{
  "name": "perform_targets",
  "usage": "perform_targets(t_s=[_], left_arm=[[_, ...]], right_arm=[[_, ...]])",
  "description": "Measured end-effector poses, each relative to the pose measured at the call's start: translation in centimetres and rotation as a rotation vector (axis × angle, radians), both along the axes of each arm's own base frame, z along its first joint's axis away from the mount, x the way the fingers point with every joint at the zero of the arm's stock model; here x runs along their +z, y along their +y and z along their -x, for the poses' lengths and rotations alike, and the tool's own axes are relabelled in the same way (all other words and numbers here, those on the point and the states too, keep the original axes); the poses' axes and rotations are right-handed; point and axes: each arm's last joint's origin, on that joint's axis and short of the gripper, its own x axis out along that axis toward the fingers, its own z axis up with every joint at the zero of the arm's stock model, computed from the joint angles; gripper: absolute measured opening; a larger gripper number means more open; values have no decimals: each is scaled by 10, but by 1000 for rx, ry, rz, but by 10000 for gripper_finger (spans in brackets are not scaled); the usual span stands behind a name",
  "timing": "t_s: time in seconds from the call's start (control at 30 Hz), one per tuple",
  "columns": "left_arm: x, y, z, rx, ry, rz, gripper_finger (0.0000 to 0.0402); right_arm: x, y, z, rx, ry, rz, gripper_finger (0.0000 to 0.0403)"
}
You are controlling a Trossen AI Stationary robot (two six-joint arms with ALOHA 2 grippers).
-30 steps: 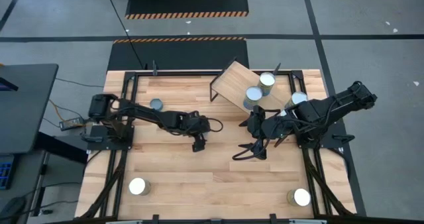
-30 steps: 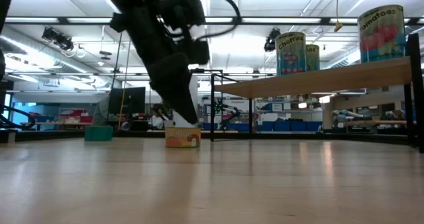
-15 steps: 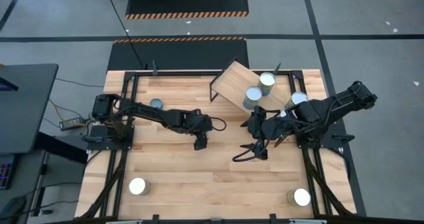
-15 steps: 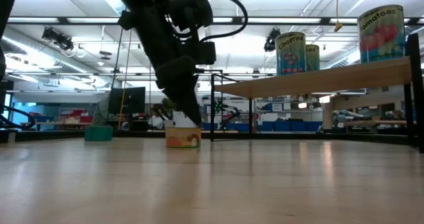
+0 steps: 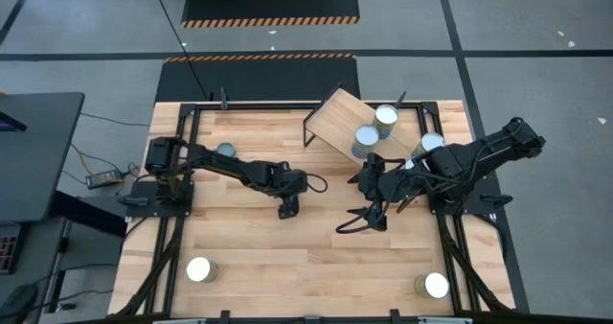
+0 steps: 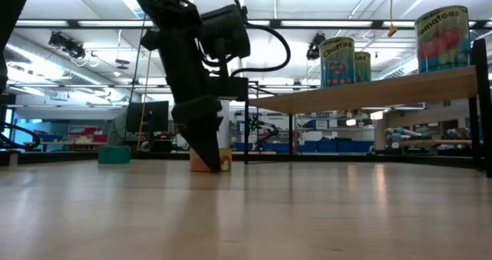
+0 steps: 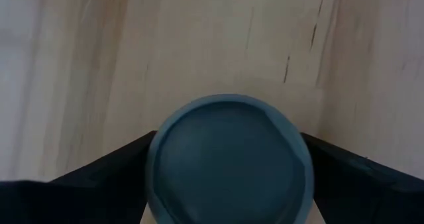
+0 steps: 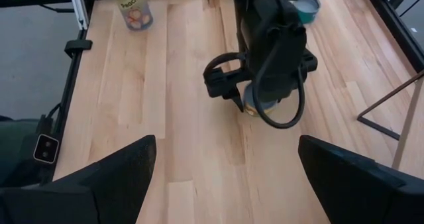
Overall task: Pick and place cans onto a shelf
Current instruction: Put the canned mushroom on the shelf
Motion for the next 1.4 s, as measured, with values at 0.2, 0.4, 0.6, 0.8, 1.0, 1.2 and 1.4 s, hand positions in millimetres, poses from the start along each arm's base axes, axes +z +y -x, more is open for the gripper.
perform_targets(t_s=[0.2,0.4,0.6,0.8,1.0,1.2,1.4], left_arm=[[6,0,2,-13,-10,-11,294],[39,-1,11,-79,-18,-41,285],[122,10,-3,-215,-134,-125,285],[184,48,-19,-306,-185,-238,285],[197,87,-24,-397,-256,-285,285],[185,117,-31,-484,-288,-304,285],[167,130,-53,-568,-336,-404,285]], right_arm=[[1,0,1,12,0,3,372],[5,-3,11,48,17,-21,354],[10,-10,25,43,43,-9,349],[21,-23,36,13,-12,-10,348],[25,-33,39,-23,-35,16,348],[25,-43,36,-56,-34,37,348],[25,-51,30,-105,-44,28,348]])
